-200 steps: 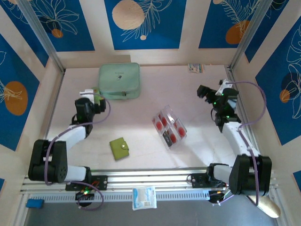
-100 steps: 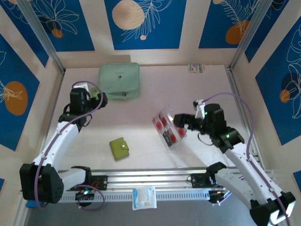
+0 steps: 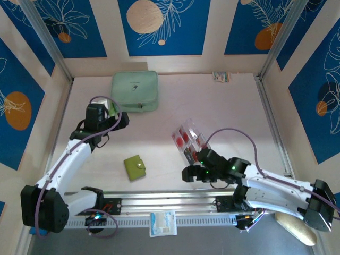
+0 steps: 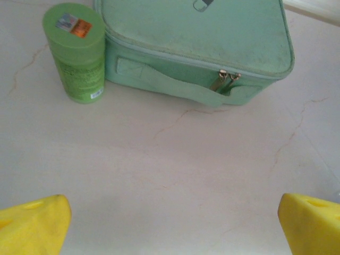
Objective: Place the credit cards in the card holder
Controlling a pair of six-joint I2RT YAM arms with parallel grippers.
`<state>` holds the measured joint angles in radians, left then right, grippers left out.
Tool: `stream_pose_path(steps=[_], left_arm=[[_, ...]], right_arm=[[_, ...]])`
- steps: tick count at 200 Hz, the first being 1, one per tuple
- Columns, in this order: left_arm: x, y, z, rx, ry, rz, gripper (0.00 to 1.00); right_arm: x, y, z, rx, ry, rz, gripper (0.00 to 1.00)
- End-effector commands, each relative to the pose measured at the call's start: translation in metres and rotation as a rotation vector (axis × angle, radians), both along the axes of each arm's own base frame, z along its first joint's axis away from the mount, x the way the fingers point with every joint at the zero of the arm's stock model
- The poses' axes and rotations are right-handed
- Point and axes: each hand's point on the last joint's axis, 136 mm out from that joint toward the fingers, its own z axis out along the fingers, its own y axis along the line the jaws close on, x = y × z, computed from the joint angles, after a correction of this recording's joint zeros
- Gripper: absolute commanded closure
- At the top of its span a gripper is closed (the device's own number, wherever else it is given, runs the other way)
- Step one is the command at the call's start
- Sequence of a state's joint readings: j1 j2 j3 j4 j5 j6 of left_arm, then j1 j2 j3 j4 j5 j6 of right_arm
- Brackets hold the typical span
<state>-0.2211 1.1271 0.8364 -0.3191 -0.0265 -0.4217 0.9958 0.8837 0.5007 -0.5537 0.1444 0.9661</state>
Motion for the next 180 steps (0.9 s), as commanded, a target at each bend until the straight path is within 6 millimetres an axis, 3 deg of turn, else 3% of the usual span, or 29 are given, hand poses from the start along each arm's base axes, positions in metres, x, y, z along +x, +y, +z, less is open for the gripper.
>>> stream_pose_path(steps=[1, 115, 180], left_arm=[[-0.001, -0.01, -0.007, -0.003, 0.02, -0.017, 0.0], [-0.008, -0.018, -0.014, 0.046, 0.033, -0.042, 0.0], [-0.009, -0.021, -0.012, 0.058, 0.028, -0.041, 0.0]], right_arm=[[0.017, 0.012, 0.002, 0.028, -0.044, -0.065, 0.08], [0.052, 0.03, -0.016, 0.041, -0.104, -0.136, 0.08], [0.093, 0.028, -0.013, 0.076, -0.16, -0.237, 0.08]])
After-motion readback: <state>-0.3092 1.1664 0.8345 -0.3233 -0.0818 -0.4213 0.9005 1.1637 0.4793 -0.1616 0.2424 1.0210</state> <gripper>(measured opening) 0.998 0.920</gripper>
